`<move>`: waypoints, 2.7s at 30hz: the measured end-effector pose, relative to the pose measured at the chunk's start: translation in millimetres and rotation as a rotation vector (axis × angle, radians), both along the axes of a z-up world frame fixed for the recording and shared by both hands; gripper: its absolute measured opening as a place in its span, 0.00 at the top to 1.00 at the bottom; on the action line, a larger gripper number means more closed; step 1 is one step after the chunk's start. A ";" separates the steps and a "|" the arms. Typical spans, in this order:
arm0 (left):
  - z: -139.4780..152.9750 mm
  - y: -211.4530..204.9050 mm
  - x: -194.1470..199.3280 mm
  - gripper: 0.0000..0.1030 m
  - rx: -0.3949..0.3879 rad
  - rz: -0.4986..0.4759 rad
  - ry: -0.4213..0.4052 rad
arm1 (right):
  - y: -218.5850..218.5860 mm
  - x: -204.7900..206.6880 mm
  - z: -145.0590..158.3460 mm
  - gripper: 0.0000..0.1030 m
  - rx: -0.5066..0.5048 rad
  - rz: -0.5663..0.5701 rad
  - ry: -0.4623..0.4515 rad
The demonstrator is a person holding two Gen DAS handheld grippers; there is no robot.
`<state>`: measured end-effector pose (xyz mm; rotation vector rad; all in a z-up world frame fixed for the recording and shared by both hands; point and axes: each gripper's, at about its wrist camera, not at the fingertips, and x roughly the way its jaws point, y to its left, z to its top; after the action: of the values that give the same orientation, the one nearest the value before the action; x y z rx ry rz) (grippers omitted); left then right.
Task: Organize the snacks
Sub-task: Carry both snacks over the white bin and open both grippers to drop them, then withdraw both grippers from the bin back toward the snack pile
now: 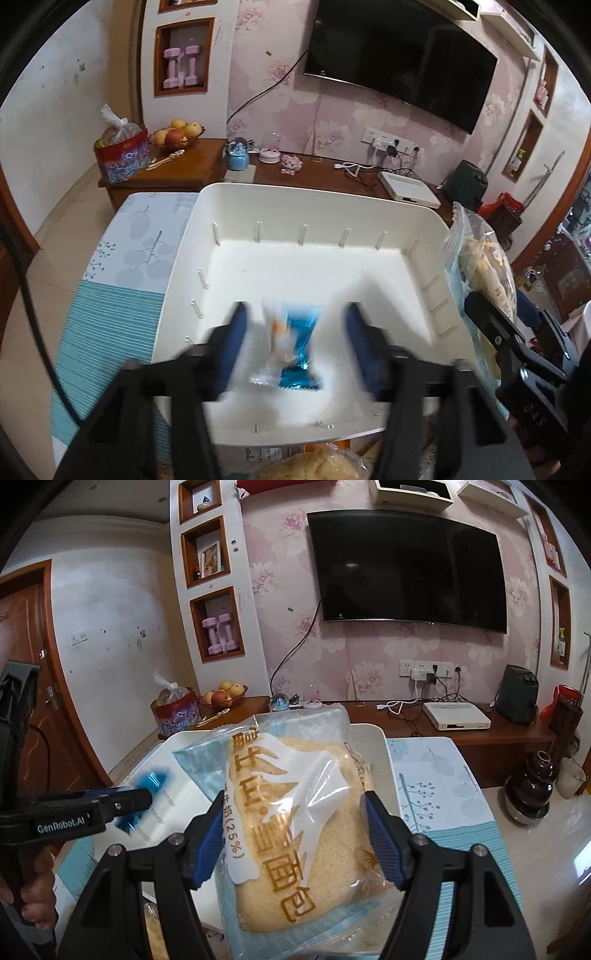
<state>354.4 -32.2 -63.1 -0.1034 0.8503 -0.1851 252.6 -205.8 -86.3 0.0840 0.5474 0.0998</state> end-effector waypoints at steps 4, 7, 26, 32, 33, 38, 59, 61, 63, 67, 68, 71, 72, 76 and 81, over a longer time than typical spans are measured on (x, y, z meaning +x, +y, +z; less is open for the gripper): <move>6.6 2.8 -4.3 0.38 -0.001 -0.003 -0.006 | 7.6 0.6 3.0 0.24 -0.048 0.006 -0.003; 13.4 4.3 -8.8 0.37 0.007 0.002 -0.012 | 11.0 -4.0 8.2 0.24 -0.071 0.004 -0.027; 54.4 15.6 -84.9 0.34 0.004 0.004 -0.013 | -15.6 -69.4 53.9 0.24 -0.026 -0.117 0.050; 69.9 13.8 -121.2 0.33 0.004 -0.022 -0.014 | -22.3 -106.3 69.0 0.24 -0.004 -0.148 0.070; 72.6 13.5 -128.5 0.33 0.004 -0.028 -0.016 | -23.3 -113.2 71.8 0.23 -0.001 -0.151 0.069; 86.0 12.5 -164.2 0.27 0.011 -0.053 -0.033 | -27.2 -146.7 85.8 0.23 0.014 -0.169 0.062; 71.4 6.9 -260.3 0.18 0.075 -0.133 0.029 | -31.4 -237.3 82.6 0.22 0.050 -0.268 0.178; 60.9 3.6 -263.5 0.18 0.086 -0.141 0.057 | -35.0 -242.5 75.2 0.22 0.066 -0.274 0.196; 51.9 0.5 -264.7 0.18 0.096 -0.148 0.083 | -38.8 -246.5 65.8 0.22 0.083 -0.279 0.223; 29.7 -7.3 -269.1 0.18 0.126 -0.168 0.138 | -43.5 -250.9 48.2 0.22 0.104 -0.292 0.269; 23.5 -9.7 -270.0 0.18 0.138 -0.173 0.153 | -44.4 -251.2 44.3 0.22 0.109 -0.295 0.279; 6.6 -16.1 -271.3 0.18 0.157 -0.187 0.198 | -46.6 -250.2 29.3 0.22 0.108 -0.305 0.328; 0.0 -18.3 -270.9 0.18 0.161 -0.191 0.218 | -46.9 -249.7 23.4 0.22 0.102 -0.307 0.344; -24.1 -25.8 -267.3 0.18 0.179 -0.196 0.290 | -48.5 -246.6 4.4 0.22 0.107 -0.298 0.391; -47.0 -34.9 -259.6 0.18 0.210 -0.198 0.350 | -50.9 -240.3 -17.9 0.22 0.127 -0.283 0.429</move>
<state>94.8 -67.1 -110.2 0.1504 1.2246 -0.2671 12.3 -256.6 -104.3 0.3103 0.9513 -0.1644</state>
